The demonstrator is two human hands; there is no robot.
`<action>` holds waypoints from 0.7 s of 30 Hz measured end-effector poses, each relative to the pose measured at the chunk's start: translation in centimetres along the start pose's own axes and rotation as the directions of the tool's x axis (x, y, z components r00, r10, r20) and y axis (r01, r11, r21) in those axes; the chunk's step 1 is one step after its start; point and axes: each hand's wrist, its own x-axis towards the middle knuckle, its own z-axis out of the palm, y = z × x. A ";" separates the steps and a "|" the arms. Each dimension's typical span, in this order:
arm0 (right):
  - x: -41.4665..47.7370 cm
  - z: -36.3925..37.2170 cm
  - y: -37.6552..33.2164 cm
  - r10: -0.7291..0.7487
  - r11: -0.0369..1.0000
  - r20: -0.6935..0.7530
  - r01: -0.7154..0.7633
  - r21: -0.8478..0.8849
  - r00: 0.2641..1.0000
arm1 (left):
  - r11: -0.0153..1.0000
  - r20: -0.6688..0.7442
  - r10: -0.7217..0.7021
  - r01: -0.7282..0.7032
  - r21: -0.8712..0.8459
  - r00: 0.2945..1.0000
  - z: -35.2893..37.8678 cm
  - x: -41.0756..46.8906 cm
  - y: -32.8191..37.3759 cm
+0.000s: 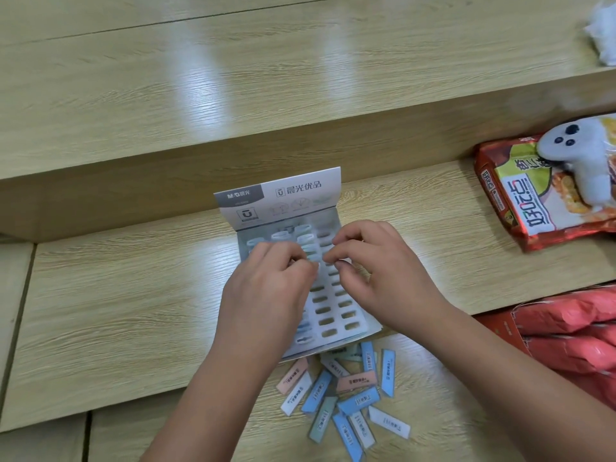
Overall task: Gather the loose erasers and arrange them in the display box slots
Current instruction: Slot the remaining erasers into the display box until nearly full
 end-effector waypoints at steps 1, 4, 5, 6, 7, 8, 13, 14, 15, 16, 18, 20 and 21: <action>0.0 0.0 0.0 0.002 1.000 0.001 -0.002 0.001 1.000 | 1.000 0.008 0.015 -0.015 -0.004 1.000 -0.1 0.0 -0.1; -0.2 -0.5 -0.2 -0.002 1.000 -0.014 0.002 0.031 1.000 | 0.996 0.025 0.067 -0.065 -0.056 0.997 -0.6 -0.6 -0.4; -0.5 -0.7 -0.3 -0.002 0.999 -0.022 0.003 0.048 1.000 | 0.995 0.026 0.061 -0.058 -0.085 0.998 -0.8 -1.3 -0.4; -0.9 -1.1 -0.4 0.006 0.998 -0.036 -0.004 0.067 0.999 | 0.993 0.011 0.038 -0.037 -0.111 0.999 -1.2 -2.1 -0.4; -1.6 -1.4 -0.6 0.029 0.995 -0.055 -0.024 0.095 0.998 | 0.991 -0.026 -0.003 0.000 -0.133 1.000 -1.5 -3.3 -0.3; -2.7 -1.7 -0.8 0.060 0.990 -0.082 -0.049 0.133 0.995 | 0.986 -0.080 -0.059 0.046 -0.159 0.995 -2.0 -4.8 0.0; -11.8 -1.3 -1.3 0.145 0.980 -0.177 -0.117 0.160 0.974 | 0.921 -0.229 -0.273 0.185 -0.342 0.934 -0.9 -14.1 2.9; -13.9 -0.6 -1.2 0.163 0.979 -0.149 -0.141 0.148 0.975 | 0.900 -0.209 -0.316 0.223 -0.374 0.925 0.0 -15.8 3.1; -15.9 0.4 -0.9 0.190 0.976 -0.091 -0.178 0.128 0.978 | 0.876 -0.165 -0.359 0.271 -0.398 0.918 1.1 -17.5 3.4; -17.9 1.5 -0.5 0.226 0.970 -0.011 -0.224 0.096 0.974 | 0.856 -0.105 -0.393 0.321 -0.406 0.914 2.2 -19.1 3.7; -21.7 4.1 0.4 0.297 0.954 0.142 -0.300 0.004 0.944 | 0.834 0.043 -0.418 0.402 -0.378 0.908 4.6 -21.6 4.4; -24.7 6.5 1.0 0.315 0.949 0.243 -0.301 -0.092 0.918 | 0.831 0.215 -0.400 0.451 -0.327 0.891 6.9 -23.2 5.3; -25.8 7.6 1.0 0.322 0.946 0.286 -0.296 -0.131 0.902 | 0.831 0.302 -0.387 0.472 -0.295 0.871 8.0 -23.8 5.7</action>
